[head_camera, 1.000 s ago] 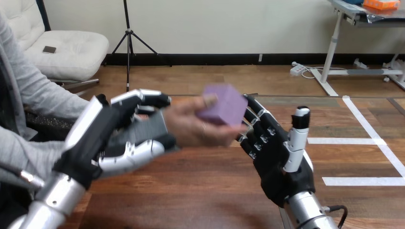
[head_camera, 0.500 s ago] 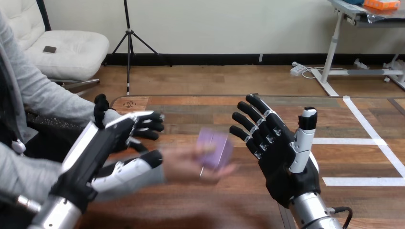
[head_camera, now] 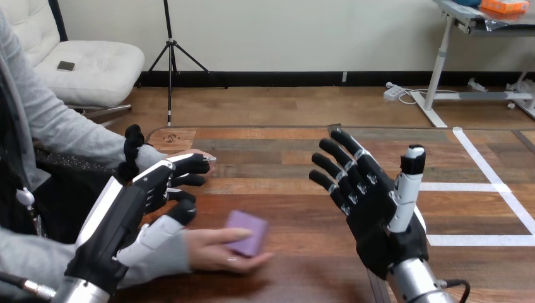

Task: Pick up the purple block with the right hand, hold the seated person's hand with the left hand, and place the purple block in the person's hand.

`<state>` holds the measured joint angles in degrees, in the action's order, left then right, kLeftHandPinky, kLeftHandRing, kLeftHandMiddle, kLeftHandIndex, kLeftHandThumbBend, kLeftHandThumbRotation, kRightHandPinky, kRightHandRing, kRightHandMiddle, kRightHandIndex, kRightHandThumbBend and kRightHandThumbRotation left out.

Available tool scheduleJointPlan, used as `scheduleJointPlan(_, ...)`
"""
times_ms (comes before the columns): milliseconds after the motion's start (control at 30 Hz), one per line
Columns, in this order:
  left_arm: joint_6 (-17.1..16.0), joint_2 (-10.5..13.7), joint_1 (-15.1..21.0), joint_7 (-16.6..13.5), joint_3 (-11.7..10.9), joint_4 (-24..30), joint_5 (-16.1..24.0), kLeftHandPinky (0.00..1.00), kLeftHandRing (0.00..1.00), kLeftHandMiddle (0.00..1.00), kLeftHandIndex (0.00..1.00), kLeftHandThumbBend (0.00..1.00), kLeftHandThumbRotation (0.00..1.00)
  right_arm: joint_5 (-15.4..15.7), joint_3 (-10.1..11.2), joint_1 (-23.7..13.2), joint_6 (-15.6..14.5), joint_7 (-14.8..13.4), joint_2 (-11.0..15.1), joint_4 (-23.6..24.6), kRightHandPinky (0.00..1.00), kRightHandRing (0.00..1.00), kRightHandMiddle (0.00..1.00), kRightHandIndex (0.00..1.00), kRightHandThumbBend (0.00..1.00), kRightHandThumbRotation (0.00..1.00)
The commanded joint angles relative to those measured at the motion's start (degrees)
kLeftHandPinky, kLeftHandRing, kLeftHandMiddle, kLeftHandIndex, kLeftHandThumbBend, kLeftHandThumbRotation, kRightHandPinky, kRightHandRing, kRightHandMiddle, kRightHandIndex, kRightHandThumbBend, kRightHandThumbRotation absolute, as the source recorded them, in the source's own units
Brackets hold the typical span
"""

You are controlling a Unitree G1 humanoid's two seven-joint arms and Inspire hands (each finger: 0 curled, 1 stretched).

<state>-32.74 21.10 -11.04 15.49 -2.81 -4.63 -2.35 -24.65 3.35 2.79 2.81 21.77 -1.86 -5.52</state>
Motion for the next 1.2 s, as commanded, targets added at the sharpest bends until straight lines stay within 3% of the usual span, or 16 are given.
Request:
scheduleJointPlan(0,-2.08,-0.86,2.26,0.21,-1.64,-1.89,-2.16,0.65,0.75,0.79,0.78,1.00,0.98,-0.51,0.79,-0.77,0.20,1.21,0.53,-0.22,0.82,0.86,0.87,0.86,1.00,1.00)
scheduleJointPlan(333,-1.36,-1.04,1.17,0.69,-2.07,-1.69,-3.31,0.66,0.77,0.79,0.79,1.00,0.99,-0.37,1.17,0.23,0.48,2.32,1.00,-0.77,0.85,0.89,0.89,0.88,1.00,1.00)
scheduleJointPlan(567,0.34,-2.45,0.42,3.29,-1.98,-1.52,-8.97,0.71,0.82,0.81,0.81,1.00,0.99,-0.54,1.80,1.04,0.59,3.16,0.93,-1.20,0.88,0.91,0.90,0.89,1.00,1.00)
scheduleJointPlan(867,0.53,-5.00,0.35,5.14,-1.61,-2.15,-13.37,0.75,0.84,0.82,0.82,0.96,1.00,-0.42,2.43,1.96,0.31,3.13,0.64,-1.56,0.90,0.89,0.88,0.87,1.00,1.00)
scheduleJointPlan(1167,0.69,-5.63,0.08,7.02,-1.22,-2.27,-13.68,0.77,0.85,0.82,0.82,0.89,1.00,-0.28,2.68,2.91,0.31,3.24,0.59,-1.81,0.90,0.88,0.87,0.86,1.00,1.00)
